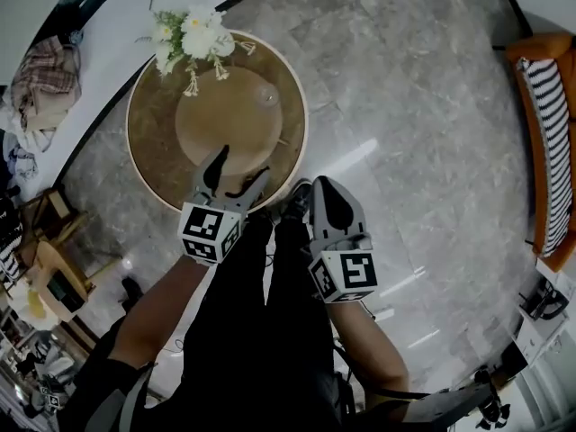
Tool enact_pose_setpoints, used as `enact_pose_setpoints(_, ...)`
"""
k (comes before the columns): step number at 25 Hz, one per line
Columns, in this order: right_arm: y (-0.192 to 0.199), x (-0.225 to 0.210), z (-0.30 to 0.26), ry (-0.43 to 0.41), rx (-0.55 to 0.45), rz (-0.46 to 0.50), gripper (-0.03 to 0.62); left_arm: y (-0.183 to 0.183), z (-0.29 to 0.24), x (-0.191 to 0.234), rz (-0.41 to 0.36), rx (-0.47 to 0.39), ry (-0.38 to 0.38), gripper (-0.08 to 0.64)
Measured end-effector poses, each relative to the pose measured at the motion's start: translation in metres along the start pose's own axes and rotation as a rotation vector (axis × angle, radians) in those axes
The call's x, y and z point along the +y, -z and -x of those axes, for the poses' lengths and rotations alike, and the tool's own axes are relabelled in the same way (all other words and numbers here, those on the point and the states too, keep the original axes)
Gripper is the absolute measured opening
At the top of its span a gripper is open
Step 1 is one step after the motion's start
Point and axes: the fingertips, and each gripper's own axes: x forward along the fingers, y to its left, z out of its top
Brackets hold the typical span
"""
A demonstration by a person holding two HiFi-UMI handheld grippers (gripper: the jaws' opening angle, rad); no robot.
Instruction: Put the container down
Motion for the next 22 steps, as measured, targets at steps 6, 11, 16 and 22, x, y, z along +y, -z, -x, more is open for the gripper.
enact_pose_setpoints(6, -0.021, 0.02, 0.012, -0.038, -0.005, -0.002, 0.007, -0.017, 0.038, -0.022, 0.042, 0.006, 0.04, 0.365)
enact_pose_setpoints(11, -0.048, 0.031, 0.029, -0.042, -0.035, 0.013, 0.006, -0.039, 0.064, -0.044, 0.054, -0.014, 0.07, 0.345)
enact_pose_setpoints(16, -0.067, 0.044, 0.045, -0.053, -0.049, 0.02, 0.008, -0.062, 0.087, -0.055, 0.101, -0.058, 0.074, 0.326)
enact_pose_setpoints(22, -0.087, 0.061, 0.069, -0.069, -0.079, 0.026, 0.006, -0.088, 0.12, -0.065, 0.149, -0.114, 0.089, 0.264)
